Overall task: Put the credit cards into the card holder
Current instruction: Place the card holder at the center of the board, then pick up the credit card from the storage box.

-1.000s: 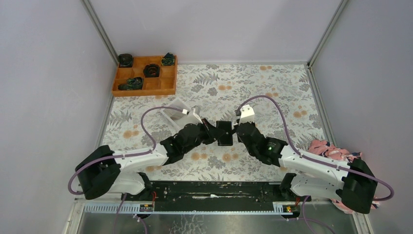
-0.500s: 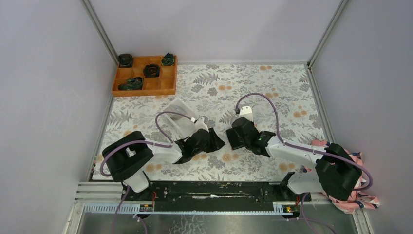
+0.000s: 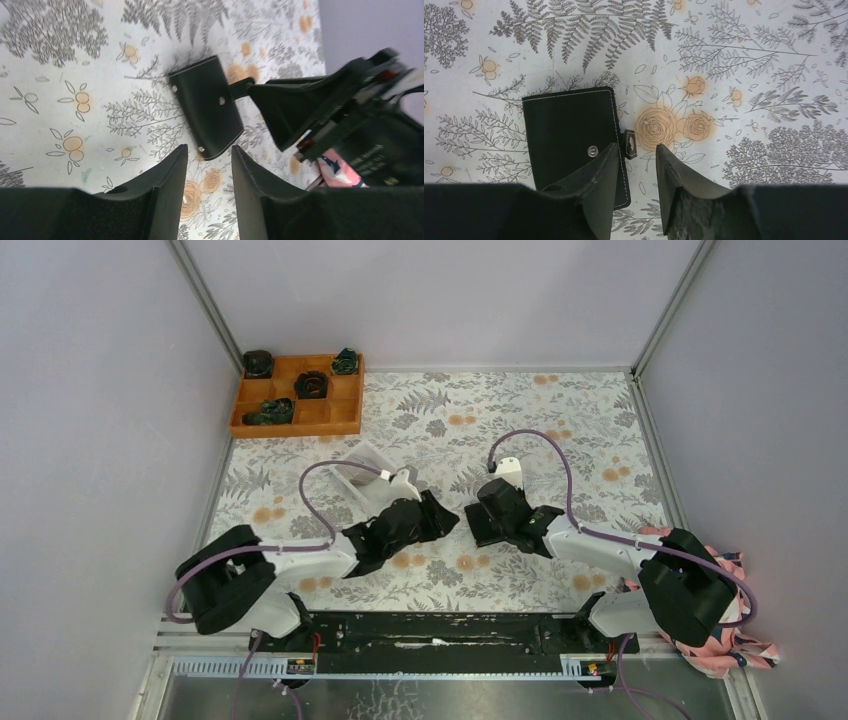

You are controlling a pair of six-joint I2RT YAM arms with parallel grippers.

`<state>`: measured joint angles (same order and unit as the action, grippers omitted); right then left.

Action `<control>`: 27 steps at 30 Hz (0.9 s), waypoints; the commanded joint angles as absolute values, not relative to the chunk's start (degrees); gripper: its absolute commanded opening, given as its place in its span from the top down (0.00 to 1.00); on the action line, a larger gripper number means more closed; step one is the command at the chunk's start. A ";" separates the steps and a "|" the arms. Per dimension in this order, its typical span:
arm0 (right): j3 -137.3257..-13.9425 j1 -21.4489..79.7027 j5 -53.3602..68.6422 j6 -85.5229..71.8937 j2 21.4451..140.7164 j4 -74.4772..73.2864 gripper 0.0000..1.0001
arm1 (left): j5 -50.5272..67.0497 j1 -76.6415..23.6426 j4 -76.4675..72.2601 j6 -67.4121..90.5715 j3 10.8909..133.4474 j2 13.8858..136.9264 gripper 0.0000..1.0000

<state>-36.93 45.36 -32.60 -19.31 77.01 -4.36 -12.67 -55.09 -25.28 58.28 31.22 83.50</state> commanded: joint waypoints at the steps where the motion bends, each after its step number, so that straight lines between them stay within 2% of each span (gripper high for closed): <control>1: -40.81 44.93 -36.83 -18.37 76.34 -6.19 0.59 | -18.45 -55.37 -20.62 54.97 31.34 77.69 0.55; 7: -43.21 44.91 -37.27 -15.73 75.77 -7.49 0.57 | -24.19 -55.85 -14.97 54.28 30.27 68.79 0.55; 14: -51.34 45.00 -29.76 -10.02 75.81 -6.69 0.54 | -39.98 -55.91 -4.91 58.33 28.45 58.20 0.51; 17: -56.65 45.21 -23.71 -7.73 78.04 -5.66 0.54 | -46.19 -55.92 0.16 62.21 27.85 55.02 0.47; 20: -62.46 45.59 -18.25 -5.90 81.81 -5.71 0.53 | -52.64 -55.94 7.84 69.17 27.70 52.34 0.34; 27: -76.03 46.05 -5.01 -4.41 92.81 -5.78 0.51 | -59.48 -55.36 16.27 80.59 24.16 45.94 0.31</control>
